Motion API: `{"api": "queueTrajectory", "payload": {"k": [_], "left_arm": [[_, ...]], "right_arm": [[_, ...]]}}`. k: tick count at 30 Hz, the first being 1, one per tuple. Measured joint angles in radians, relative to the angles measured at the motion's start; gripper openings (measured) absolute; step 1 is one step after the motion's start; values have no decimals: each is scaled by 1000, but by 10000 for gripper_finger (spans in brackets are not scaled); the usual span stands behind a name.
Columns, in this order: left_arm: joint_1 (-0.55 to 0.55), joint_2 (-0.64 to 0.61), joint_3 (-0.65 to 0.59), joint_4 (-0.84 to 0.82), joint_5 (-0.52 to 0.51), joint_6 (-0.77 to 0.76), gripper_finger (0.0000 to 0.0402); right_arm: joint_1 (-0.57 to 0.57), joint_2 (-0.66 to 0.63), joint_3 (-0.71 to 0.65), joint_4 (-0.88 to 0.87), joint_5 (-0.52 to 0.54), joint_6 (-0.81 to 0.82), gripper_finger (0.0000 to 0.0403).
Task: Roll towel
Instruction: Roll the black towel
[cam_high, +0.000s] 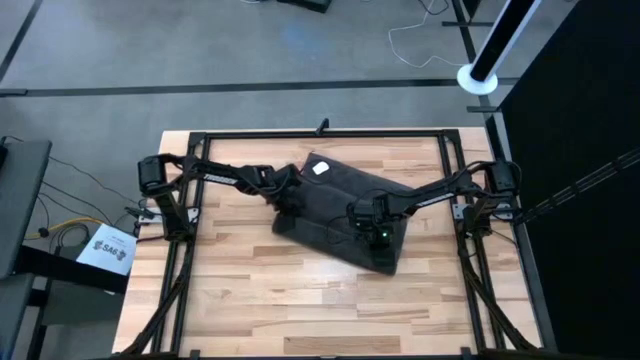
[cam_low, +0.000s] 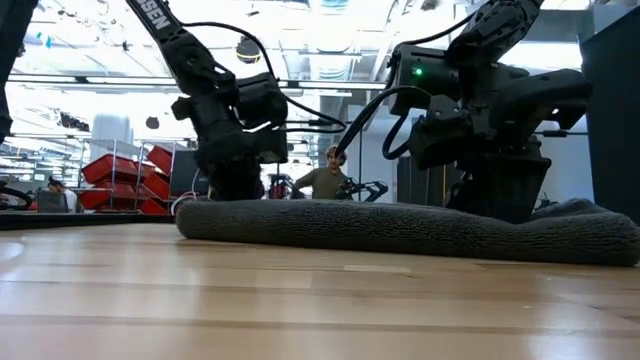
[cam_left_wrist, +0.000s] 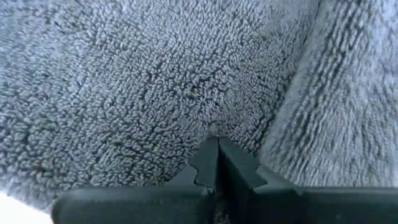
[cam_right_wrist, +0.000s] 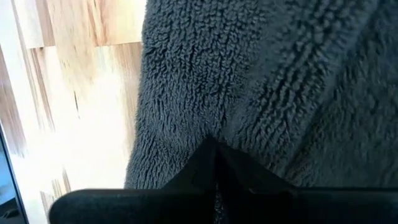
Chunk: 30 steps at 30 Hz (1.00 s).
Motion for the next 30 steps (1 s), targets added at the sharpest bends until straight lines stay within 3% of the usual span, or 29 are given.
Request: {"api": "queueTrajectory", "payload": {"k": [16, 30], "left_arm": [[-232, -51, -52, -5, -8, -323, 0], [-257, -271, -55, -66, -47, -414, 0]], "right_arm": [[-11, 0, -1, -18, 11, -60, 0], [-3, -165, -5, -103, 136, -55, 0]]}}
